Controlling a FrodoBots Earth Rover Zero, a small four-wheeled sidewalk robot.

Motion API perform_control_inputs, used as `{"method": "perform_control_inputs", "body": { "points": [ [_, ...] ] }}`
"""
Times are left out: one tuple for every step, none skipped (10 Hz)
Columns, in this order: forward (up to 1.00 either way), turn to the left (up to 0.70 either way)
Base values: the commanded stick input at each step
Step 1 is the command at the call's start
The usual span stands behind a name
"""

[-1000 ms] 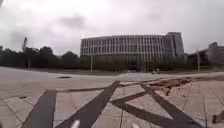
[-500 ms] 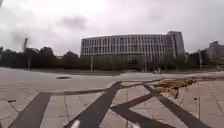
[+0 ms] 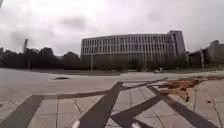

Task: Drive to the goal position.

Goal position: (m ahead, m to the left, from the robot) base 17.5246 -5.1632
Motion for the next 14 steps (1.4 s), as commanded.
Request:
{"method": "perform_control_inputs", "body": {
  "points": [
    [0.70,0.00],
    [0.70,0.00],
    [0.70,0.00],
    [0.70,0.00],
    [0.70,0.00],
    [0.70,0.00],
    [0.70,0.00],
    [0.70,0.00],
    [0.70,0.00],
    [0.70,0.00],
    [0.70,0.00],
    [0.70,0.00],
    [0.70,0.00],
    [0.70,0.00]
  ]
}}
